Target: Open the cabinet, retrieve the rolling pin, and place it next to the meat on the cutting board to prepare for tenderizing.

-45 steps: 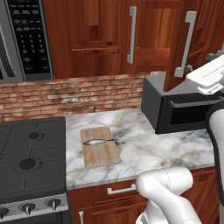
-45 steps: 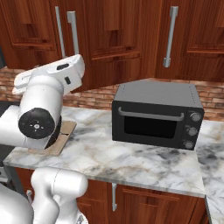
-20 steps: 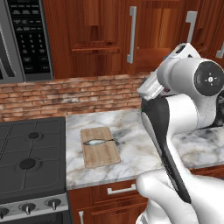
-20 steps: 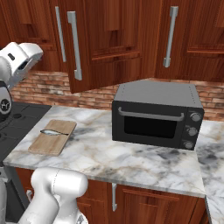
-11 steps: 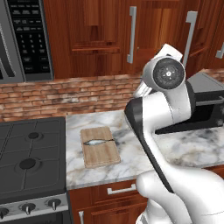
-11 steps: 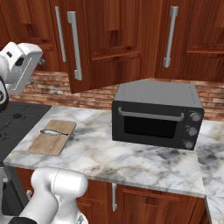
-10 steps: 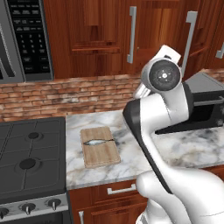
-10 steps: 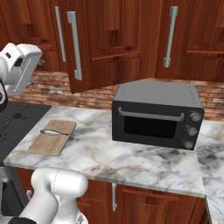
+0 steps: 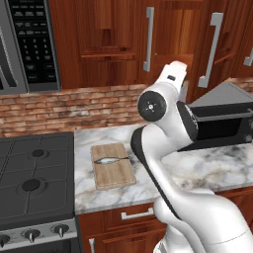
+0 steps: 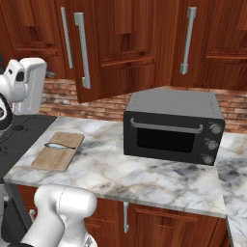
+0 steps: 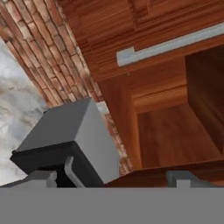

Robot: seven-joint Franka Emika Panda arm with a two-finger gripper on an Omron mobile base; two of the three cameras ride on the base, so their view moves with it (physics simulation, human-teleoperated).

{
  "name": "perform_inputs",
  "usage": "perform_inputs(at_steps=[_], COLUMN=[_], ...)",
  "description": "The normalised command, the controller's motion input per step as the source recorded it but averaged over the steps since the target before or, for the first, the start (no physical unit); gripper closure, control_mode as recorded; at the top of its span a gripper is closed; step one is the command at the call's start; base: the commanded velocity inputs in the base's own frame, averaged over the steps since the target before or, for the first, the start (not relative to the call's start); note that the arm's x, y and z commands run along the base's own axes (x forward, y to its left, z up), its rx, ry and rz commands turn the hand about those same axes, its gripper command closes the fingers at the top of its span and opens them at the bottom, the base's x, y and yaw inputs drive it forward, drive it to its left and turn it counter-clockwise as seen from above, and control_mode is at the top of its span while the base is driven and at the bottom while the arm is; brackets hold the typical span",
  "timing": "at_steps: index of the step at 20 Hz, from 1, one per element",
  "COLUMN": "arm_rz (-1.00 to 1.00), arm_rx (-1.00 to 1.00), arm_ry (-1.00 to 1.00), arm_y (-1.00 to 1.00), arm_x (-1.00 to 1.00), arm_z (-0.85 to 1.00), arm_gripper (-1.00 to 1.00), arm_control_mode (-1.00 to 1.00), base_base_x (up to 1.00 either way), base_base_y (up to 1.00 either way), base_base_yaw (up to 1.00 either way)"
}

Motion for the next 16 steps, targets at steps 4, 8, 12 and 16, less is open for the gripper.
perform_inputs(at_steps=[4,8,12,16], arm_rz=[-0.11,-0.10,-0.07,-0.01], arm_rx=[-0.20,-0.19,-0.17,-0.12], arm_ry=[0.00,0.00,0.00,0.00], arm_y=[-0.25,-0.15,-0.13,-0.15], arm_x=[0.36,0.41,0.41,0.45], arm_z=[-0.05,-0.02,-0.01,0.00], arm_gripper=[-1.00,-1.00,-1.00,-1.00], arm_control_mode=[-1.00,-1.00,-1.00,-1.00], base_base_x=[0.00,0.00,0.00,0.00], base_base_y=[0.00,0.00,0.00,0.00], base_base_yaw=[0.00,0.00,0.00,0.00])
